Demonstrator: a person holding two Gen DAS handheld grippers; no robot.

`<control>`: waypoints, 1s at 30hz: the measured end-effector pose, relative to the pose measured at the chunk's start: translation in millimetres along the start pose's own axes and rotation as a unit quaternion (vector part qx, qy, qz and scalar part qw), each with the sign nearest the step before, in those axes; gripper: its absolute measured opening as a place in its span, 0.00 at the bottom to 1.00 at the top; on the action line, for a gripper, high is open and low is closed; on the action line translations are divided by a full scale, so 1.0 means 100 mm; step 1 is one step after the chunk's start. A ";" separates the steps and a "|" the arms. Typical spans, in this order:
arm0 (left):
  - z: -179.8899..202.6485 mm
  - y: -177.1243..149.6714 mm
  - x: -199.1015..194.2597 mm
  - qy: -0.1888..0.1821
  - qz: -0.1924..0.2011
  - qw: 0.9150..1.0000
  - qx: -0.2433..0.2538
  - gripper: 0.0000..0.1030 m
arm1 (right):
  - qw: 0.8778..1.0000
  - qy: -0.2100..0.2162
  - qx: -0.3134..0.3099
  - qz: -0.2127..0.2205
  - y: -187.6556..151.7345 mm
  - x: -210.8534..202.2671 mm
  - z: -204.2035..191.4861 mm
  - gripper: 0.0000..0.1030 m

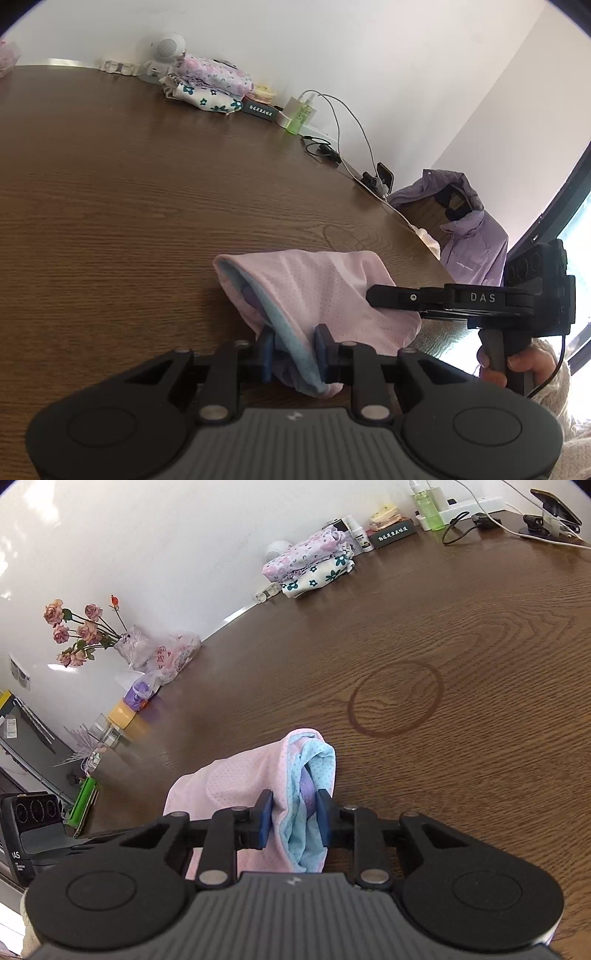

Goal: Fold clothes
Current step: 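Open both tools to release the rolled pink bundle, then grasp the rolled pink bundle with the left tool while the right tool grasps it too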

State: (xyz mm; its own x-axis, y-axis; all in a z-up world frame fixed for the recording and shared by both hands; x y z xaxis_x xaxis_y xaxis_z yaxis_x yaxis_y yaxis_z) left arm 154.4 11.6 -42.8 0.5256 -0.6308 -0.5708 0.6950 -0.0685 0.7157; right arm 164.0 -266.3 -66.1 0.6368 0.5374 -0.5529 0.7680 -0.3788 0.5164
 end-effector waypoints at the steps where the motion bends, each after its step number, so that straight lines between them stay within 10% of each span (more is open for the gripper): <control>1: 0.01 0.02 -0.04 0.010 0.007 1.000 0.000 0.43 | 1.000 0.004 0.003 0.007 0.00 -0.04 -0.01 0.27; 5: 0.07 0.06 -0.22 0.051 0.038 0.998 0.001 0.77 | 0.999 0.006 -0.002 0.050 -0.02 -0.32 -0.07 0.73; 11: 0.26 -0.02 -0.42 0.101 0.068 0.993 -0.004 1.00 | 0.998 -0.014 -0.024 0.062 -0.17 -0.48 -0.21 0.98; 18: 0.43 -0.07 -0.45 0.111 0.056 0.992 0.010 1.00 | 0.994 -0.042 -0.077 0.057 -0.32 -0.51 -0.42 1.00; 30: 0.10 0.08 -0.10 0.057 0.010 0.994 -0.093 0.85 | 1.000 -0.010 0.011 0.020 -0.06 -0.20 -0.07 0.88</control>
Point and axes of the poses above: each gripper's, at about its wrist camera, not at the fingertips, and x roughly the way its jaws point, z to its right, y to its top, the point moved 3 cm from there along x, roughly the way its jaws point, and after that the axes turned 7 degrees about x, right-handed, at the moved point
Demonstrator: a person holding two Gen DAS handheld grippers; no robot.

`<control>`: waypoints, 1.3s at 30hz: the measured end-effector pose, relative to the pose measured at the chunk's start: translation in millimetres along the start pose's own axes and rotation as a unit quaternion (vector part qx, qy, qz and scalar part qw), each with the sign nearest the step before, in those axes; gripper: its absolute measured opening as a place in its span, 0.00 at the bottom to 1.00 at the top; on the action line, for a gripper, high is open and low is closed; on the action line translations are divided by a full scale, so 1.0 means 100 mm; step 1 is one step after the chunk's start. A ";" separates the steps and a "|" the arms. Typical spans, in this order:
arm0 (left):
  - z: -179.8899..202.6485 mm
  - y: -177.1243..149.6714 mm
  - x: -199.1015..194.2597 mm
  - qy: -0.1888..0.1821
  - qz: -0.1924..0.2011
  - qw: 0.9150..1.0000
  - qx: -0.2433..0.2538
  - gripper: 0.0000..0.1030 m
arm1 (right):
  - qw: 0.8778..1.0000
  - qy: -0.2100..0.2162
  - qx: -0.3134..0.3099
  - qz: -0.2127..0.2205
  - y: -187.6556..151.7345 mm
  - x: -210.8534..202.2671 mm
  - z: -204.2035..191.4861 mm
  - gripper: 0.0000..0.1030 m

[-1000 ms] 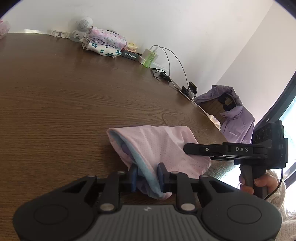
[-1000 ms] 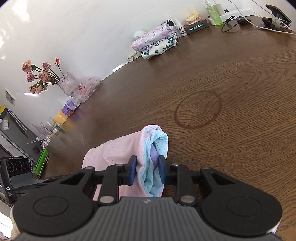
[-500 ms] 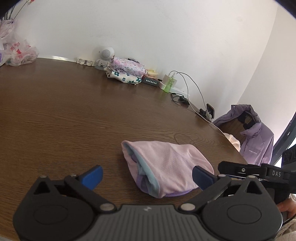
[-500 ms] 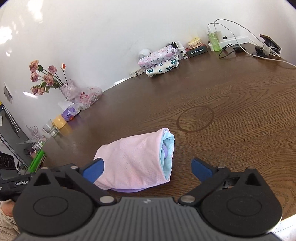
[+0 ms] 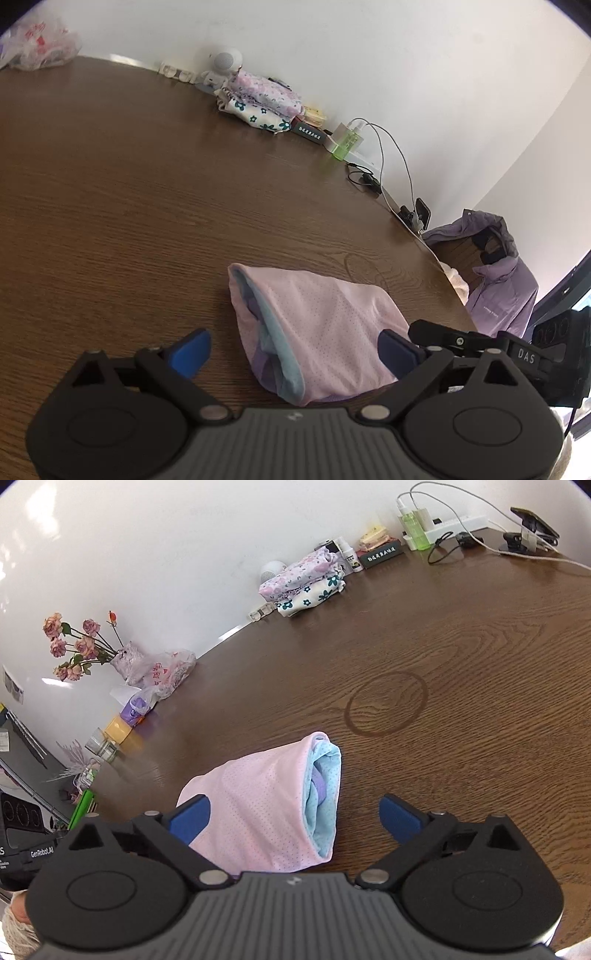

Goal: Fold clothes
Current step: 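Grasp the rolled pink bundle with the left tool while the right tool grasps it too, then carry the bundle with both tools and lower it onto the floral clothes stack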

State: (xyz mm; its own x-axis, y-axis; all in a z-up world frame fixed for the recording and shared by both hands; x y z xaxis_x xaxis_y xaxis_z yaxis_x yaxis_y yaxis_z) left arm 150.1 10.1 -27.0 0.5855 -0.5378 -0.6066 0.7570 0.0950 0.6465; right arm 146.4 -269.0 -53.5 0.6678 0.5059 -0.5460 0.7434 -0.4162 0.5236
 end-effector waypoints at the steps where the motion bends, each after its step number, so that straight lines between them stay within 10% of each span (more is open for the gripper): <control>1: -0.03 0.01 0.04 -0.001 -0.007 1.000 -0.011 0.80 | 1.000 0.004 0.005 -0.007 0.01 0.04 0.02 0.81; 6: -0.12 0.11 0.20 -0.018 -0.045 0.998 -0.045 0.44 | 0.999 0.024 0.022 -0.035 0.06 0.19 0.04 0.63; 8: -0.15 0.11 0.31 -0.038 -0.064 0.995 -0.061 0.20 | 0.997 0.037 0.039 -0.049 0.05 0.26 0.07 0.42; 21: -0.19 0.06 0.43 -0.073 -0.033 0.994 -0.077 0.13 | 0.990 0.075 0.112 -0.046 0.04 0.38 0.25 0.17; 39: 0.25 0.78 -0.21 -0.070 0.095 0.992 0.034 0.12 | 0.991 0.122 -0.014 0.047 0.67 -0.04 -0.51 0.14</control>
Point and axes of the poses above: each gripper's, at about its wrist camera, not at the fingertips, and x roughly the way its jaws point, z to its right, y to its top, the point moved 3 cm from there along x, roughly the way its jaws point, and after that the axes turned 7 degrees about x, right-handed, at the moved point
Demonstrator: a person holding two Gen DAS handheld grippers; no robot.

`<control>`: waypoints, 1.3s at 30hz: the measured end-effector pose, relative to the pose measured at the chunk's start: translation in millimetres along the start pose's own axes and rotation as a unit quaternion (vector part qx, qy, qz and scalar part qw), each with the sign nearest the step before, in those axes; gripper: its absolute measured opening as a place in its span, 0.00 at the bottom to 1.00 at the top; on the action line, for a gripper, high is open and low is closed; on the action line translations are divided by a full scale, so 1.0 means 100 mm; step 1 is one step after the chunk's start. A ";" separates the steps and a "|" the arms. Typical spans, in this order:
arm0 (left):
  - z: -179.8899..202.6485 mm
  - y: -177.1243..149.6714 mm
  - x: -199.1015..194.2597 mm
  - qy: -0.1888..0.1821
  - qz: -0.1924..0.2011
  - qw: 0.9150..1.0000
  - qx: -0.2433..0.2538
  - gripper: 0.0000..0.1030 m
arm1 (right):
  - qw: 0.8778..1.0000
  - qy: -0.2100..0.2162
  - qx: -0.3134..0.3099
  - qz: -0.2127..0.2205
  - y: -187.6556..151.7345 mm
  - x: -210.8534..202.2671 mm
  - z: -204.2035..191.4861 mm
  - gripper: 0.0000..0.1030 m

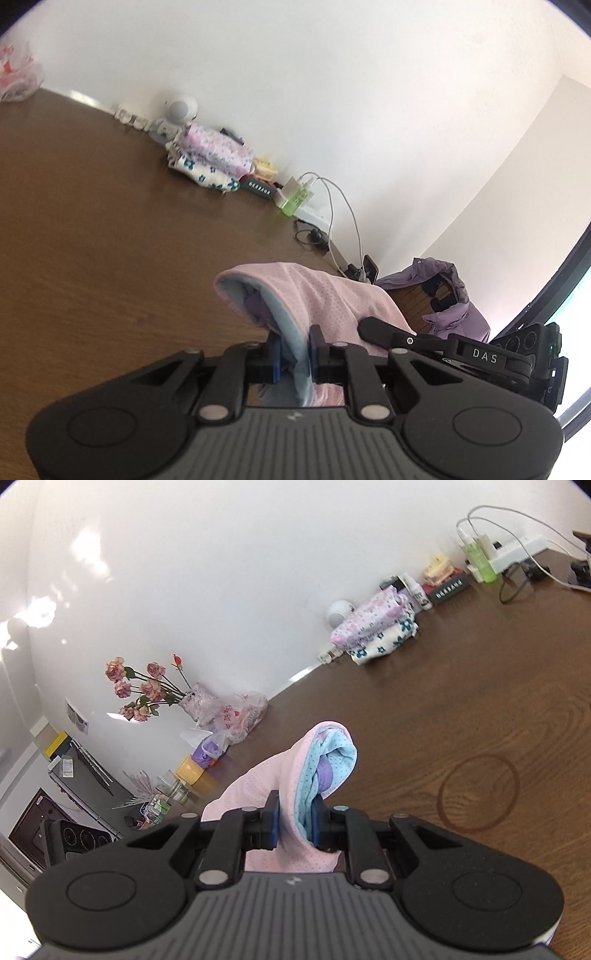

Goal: Fold clothes
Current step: 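Carry the bundle with both tools and lower it onto the floral clothes stack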

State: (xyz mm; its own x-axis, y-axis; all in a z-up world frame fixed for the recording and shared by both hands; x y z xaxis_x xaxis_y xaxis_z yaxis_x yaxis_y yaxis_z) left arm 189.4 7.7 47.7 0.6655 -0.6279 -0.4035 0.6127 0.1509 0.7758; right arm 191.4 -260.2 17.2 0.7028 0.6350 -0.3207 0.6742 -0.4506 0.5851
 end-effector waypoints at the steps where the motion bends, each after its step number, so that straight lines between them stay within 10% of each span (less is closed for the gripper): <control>1: 0.03 0.13 0.01 0.001 0.005 1.000 0.010 0.12 | 1.000 0.001 -0.010 0.005 0.08 0.01 -0.06 0.14; 10: 0.05 1.48 0.44 0.031 0.048 0.995 0.083 0.12 | 0.995 -0.019 -0.086 0.044 1.31 0.51 -0.47 0.14; 19: -0.98 2.69 1.68 0.055 0.044 0.996 0.051 0.12 | 0.994 -0.057 -0.086 0.048 2.68 1.88 -0.26 0.14; 28: -1.84 2.79 3.22 0.076 -0.015 0.997 0.017 0.12 | 0.997 -0.074 -0.022 0.012 3.23 3.08 0.75 0.14; 35: -2.20 2.71 3.46 0.065 -0.027 0.997 -0.026 0.17 | 0.998 -0.065 0.021 -0.007 3.17 3.36 1.28 0.15; 39: -2.18 2.77 3.23 0.085 0.003 0.996 -0.027 0.31 | 0.998 -0.048 0.029 0.017 3.20 3.20 1.33 0.45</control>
Point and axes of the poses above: each gripper's, at about its wrist camera, not at the fingertips, and x roughly the way its jaws point, z to its right, y to its top, the point moved 3 cm from there along x, roughly the way its jaws point, and after that the axes turned 7 degrees about x, right-handed, at the moved point
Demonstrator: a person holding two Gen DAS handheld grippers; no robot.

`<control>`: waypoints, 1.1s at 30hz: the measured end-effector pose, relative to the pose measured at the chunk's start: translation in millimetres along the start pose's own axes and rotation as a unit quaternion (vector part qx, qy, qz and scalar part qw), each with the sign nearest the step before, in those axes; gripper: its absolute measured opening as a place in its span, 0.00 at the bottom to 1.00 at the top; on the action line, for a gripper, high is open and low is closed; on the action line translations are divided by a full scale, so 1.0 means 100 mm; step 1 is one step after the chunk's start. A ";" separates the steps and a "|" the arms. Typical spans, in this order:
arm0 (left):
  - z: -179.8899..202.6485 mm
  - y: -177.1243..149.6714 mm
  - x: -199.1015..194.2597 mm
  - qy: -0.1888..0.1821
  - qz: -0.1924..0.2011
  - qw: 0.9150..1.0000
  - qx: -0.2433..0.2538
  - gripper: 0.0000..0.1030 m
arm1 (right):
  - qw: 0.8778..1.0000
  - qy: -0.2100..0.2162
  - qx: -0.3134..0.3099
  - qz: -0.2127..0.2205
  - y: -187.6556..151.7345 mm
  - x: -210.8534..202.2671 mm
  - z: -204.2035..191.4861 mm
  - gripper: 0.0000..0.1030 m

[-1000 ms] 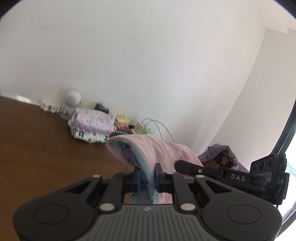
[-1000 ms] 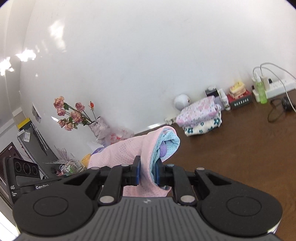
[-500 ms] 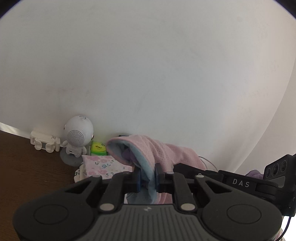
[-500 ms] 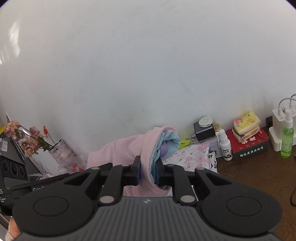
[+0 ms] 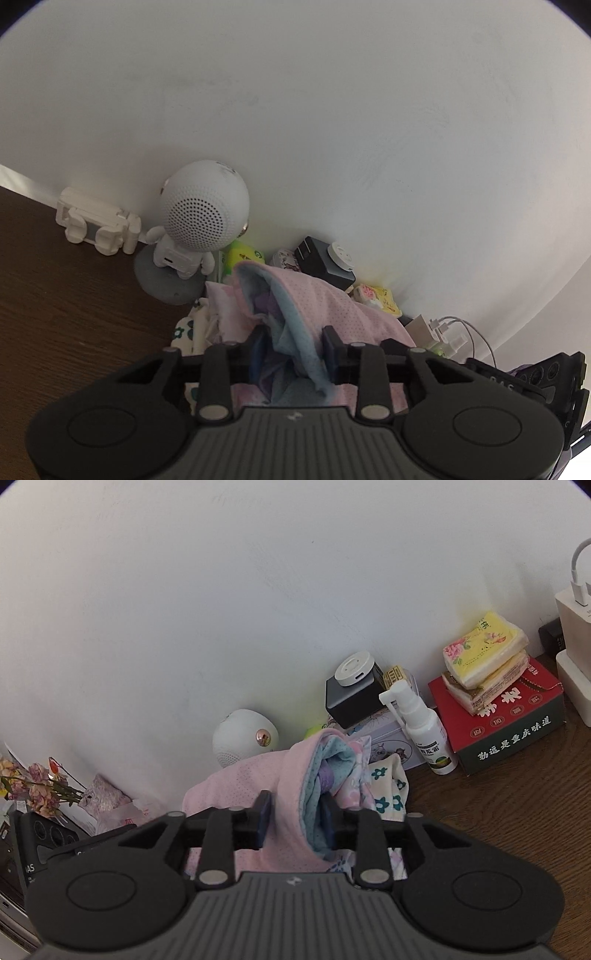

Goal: Fold clothes
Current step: 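Carry the bundle with both tools and lower it onto the floral clothes stack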

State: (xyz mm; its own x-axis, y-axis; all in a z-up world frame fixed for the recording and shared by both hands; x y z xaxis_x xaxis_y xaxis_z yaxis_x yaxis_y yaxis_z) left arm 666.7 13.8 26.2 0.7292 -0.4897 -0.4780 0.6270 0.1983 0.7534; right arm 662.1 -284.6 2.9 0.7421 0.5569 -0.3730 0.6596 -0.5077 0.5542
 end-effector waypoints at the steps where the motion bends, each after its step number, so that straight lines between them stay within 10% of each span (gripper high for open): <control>1: 0.02 0.03 -0.10 0.007 0.016 1.000 0.010 0.31 | 1.000 0.003 -0.003 0.013 0.02 -0.07 0.00 0.48; 5: 0.31 0.16 -0.33 -0.008 0.078 0.995 0.063 0.30 | 0.995 -0.019 -0.054 0.084 0.08 -0.31 -0.19 0.45; 8: 0.49 0.16 -0.10 0.022 0.056 0.994 0.086 0.13 | 0.990 -0.027 -0.105 0.093 0.01 -0.17 -0.44 0.22; 16: 0.24 -0.18 0.45 0.059 0.005 0.996 0.059 0.06 | 0.973 -0.099 -0.191 0.078 -0.33 0.41 -0.41 0.20; 26: 0.45 -0.17 -0.06 0.028 0.052 0.993 0.104 0.11 | 0.964 -0.060 -0.228 0.119 -0.41 0.14 -0.61 0.20; 33: 0.38 -0.28 0.10 0.058 0.023 0.991 0.116 0.11 | 0.955 -0.116 -0.265 0.072 -0.56 0.39 -0.64 0.20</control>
State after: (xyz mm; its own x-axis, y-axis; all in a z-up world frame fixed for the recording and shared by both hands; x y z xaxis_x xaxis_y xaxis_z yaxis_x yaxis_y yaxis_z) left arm 646.6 -28.9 17.6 0.7910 -0.3811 -0.4786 0.5216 0.0114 0.8531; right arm 646.9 -192.4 5.3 0.8674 0.3153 -0.3849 0.4413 -0.1302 0.8878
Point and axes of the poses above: each gripper's, at about its wrist camera, not at the fingertips, and x roughly the way its jaws point, z to its right, y to its top, the point moved 3 cm from there along x, roughly the way its jaws point, and after that the axes turned 7 degrees about x, right-handed, at the moved point
